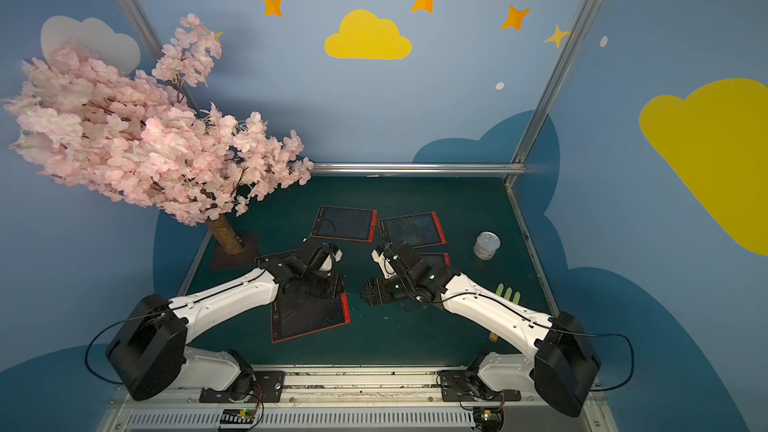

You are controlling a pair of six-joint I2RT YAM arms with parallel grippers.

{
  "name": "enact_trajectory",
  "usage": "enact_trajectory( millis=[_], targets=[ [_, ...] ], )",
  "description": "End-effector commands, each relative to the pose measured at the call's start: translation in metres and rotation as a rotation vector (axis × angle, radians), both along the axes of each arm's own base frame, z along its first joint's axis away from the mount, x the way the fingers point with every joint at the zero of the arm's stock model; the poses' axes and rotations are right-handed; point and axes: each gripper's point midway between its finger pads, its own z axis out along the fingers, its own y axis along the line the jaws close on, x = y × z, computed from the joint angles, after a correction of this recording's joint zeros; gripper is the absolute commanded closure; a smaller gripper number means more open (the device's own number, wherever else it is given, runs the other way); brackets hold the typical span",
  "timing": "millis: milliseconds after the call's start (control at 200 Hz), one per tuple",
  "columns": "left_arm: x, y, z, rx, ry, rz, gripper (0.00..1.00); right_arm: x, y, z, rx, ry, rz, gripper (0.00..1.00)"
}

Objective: Place the stylus back onto the writing tablet
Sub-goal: Place the stylus on the writing tablet.

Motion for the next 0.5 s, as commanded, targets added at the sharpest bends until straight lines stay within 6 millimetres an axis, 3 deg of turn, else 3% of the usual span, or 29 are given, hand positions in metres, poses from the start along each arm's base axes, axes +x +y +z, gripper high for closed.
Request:
enact_trajectory(
  millis=[0,496],
  targets=[
    [-0.007,-0.003,-0.007,0.038,0.006,-0.154,0.97,-0.005,-0.012,0.002,-0.034,-0.023,0.005,0.19],
    [-0.008,0.004,-0.035,0.256,0.030,-0.353,0.97,-0.004,-0.034,-0.002,-0.072,-0.053,-0.060,0.15]
  ],
)
